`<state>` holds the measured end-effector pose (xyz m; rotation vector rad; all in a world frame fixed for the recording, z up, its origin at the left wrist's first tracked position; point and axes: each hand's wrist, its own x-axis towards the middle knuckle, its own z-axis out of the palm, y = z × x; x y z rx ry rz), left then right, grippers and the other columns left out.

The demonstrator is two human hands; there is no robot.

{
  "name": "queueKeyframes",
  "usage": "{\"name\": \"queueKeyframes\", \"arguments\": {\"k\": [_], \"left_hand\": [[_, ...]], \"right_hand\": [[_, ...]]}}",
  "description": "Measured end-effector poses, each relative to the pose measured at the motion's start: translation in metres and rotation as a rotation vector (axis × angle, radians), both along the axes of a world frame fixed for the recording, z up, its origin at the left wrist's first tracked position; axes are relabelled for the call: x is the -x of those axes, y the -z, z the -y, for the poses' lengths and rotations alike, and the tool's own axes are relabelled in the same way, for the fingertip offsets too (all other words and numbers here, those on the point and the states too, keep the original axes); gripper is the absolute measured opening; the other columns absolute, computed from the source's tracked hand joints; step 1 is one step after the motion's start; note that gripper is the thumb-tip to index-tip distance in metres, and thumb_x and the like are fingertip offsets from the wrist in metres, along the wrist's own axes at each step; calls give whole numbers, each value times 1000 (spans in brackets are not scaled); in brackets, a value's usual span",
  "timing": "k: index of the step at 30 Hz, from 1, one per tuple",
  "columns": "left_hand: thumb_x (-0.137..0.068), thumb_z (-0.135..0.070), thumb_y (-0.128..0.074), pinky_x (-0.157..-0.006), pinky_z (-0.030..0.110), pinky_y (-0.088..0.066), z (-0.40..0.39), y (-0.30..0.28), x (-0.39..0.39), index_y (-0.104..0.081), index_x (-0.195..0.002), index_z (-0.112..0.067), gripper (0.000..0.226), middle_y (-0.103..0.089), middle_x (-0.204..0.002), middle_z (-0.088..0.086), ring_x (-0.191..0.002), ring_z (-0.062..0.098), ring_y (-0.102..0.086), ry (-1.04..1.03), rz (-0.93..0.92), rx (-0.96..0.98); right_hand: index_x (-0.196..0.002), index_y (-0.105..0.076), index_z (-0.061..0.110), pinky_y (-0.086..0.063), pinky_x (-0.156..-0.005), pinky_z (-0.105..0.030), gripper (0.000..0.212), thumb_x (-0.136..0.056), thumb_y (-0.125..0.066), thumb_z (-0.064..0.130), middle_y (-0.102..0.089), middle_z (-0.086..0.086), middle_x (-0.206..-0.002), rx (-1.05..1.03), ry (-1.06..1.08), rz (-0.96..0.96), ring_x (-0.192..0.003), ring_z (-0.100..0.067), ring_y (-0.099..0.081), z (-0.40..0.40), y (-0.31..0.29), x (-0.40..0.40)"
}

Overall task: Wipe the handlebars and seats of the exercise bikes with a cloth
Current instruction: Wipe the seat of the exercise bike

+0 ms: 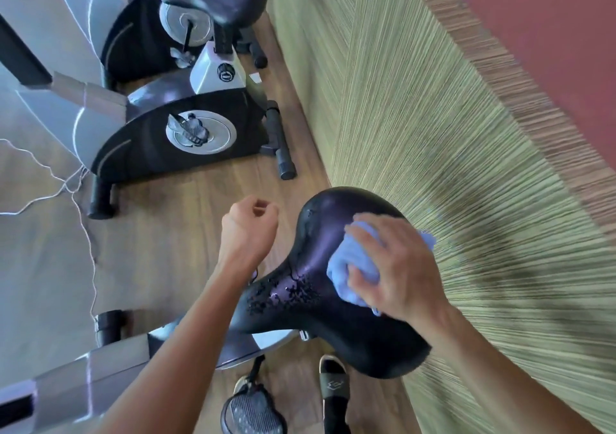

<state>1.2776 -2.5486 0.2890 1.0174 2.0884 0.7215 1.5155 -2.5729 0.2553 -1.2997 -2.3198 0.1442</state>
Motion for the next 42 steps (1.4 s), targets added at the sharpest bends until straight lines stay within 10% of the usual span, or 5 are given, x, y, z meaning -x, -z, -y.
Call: {"name": "queueKeyframes", "arguments": {"k": [9,15,23,32,42], "left_hand": [[-96,-28,-56,-64,25,-44,24,-8,41,-74,-96,-19,20,-70,-88,-7,-76,9,-62,-115,1,-34],[-93,-26,-58,-64,28,-47,29,-7,39,-74,-88,-15,20,-65,-69,-6,-71,17,-60,-146,91,10],[-88,-36,-59,-81,42,-57,62,4,64,-74,-89,-13,28,-75,-90,9,-88,30,-70,-119,133,122],[-69,-47,-54,-86,50,-57,91,7,85,-76,-83,-15,41,-76,-85,9,-86,34,-71,-196,172,136],[-83,-36,-61,-80,47,-58,98,15,87,-76,-80,-14,28,-76,-78,5,-77,27,-69,-181,210,170]], "right_hand": [[-68,-64,14,-42,-67,-37,39,-74,-43,46,-61,-4,-71,113,123,204,-71,-29,-56,-85,-8,98],[-87,-74,17,-50,-84,-40,33,-75,-53,41,-72,-1,-95,278,-404,-5,-87,-26,-63,21,-15,113],[-79,-71,17,-46,-74,-38,28,-74,-52,38,-68,-1,-87,81,156,74,-79,-29,-60,-64,-13,87],[-95,-72,13,-49,-81,-42,29,-76,-61,32,-70,-6,-107,58,-519,18,-87,-29,-60,46,-8,135],[-102,-74,18,-49,-93,-43,32,-84,-64,42,-70,-5,-117,-24,-353,72,-101,-32,-64,53,1,148]]}}
